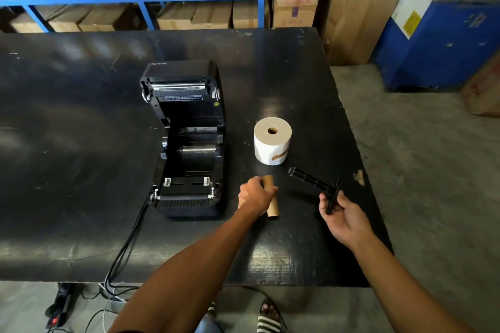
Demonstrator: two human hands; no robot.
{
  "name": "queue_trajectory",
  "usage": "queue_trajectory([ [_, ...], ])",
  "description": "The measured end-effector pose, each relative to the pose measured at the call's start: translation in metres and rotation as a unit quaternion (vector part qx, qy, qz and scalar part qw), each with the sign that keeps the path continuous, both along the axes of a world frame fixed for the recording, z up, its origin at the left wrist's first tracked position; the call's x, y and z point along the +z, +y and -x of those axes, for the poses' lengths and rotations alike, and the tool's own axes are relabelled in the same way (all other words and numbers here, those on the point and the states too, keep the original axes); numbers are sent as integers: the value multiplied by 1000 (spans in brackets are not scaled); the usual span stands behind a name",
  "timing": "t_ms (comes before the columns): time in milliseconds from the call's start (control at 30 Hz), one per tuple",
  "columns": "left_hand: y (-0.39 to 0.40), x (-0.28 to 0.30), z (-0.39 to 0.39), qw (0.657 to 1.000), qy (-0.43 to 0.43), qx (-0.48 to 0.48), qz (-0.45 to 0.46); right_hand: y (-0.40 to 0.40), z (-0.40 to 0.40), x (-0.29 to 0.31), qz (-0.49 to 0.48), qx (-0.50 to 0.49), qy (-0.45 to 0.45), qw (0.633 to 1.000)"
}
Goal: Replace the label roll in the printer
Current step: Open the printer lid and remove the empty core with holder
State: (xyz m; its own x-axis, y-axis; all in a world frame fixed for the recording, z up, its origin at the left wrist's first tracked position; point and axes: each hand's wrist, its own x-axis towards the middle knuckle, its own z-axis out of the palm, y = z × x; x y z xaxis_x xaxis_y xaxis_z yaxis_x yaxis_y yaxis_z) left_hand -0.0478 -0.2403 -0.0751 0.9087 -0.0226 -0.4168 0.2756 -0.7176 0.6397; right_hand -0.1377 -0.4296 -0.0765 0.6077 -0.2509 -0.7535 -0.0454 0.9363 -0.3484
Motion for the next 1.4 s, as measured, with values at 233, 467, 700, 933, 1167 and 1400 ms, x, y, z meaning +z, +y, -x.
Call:
queue_trajectory([
  [233, -5, 3, -4, 997, -9, -51, -63, 1, 7, -8, -8, 12, -10, 1000],
  [467, -12, 16, 25, 983, -75, -9, 167, 16, -10, 3, -28, 40, -43, 998],
  [700, -23, 35, 34, 899, -24, 164, 406, 43, -22, 14, -18, 97, -117, 988],
  [933, -28, 43, 24, 877, -63, 246, 407, 31, -23, 16, 16, 84, -83, 993],
  [1167, -53, 31, 22, 992, -9, -62, 109, 5, -10, -9, 528, 234, 196, 793],
  [1400, -85, 14, 25, 982, 17, -176, -71, -1, 2, -38, 678, 307, 211, 634],
])
